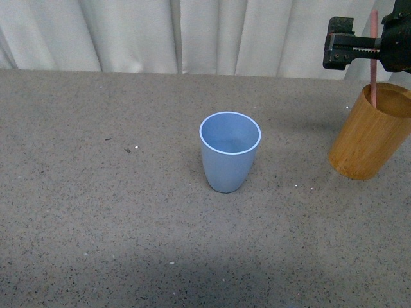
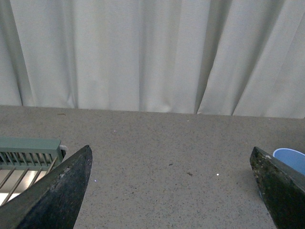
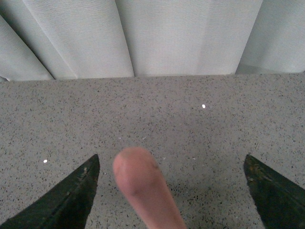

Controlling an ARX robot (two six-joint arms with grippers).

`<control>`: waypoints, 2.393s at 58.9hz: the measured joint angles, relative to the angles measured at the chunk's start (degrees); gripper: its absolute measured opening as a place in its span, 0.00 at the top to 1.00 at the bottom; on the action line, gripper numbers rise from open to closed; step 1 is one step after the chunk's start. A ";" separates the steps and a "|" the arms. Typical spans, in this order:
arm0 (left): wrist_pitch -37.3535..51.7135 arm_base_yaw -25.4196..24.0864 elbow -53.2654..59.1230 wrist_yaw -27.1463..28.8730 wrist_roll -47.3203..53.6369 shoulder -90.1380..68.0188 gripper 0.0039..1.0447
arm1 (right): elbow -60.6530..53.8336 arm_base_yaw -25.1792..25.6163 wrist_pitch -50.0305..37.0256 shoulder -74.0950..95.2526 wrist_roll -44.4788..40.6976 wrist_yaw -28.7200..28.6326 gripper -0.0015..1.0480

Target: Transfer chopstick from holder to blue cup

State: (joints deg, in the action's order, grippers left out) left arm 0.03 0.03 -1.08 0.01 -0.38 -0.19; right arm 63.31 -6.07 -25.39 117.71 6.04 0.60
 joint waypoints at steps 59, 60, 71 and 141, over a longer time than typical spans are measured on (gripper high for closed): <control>0.00 0.00 0.00 0.00 0.00 0.00 0.06 | -5.09 2.97 -2.32 -7.45 0.37 -2.58 0.99; 0.00 0.00 0.00 0.00 0.00 0.00 0.06 | -5.09 3.04 -2.25 -7.85 0.33 -2.64 0.99; 0.00 0.00 0.00 0.00 0.00 0.00 0.06 | -5.03 3.82 -1.01 -15.02 -0.17 -3.23 0.99; 0.00 0.00 0.00 0.00 0.00 0.00 0.06 | -13.70 -18.80 -13.51 -16.68 13.94 0.90 0.99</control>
State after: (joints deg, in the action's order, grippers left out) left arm 0.03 0.03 -1.08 0.01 -0.38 -0.19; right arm 49.60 -24.86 -38.89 101.03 19.99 1.50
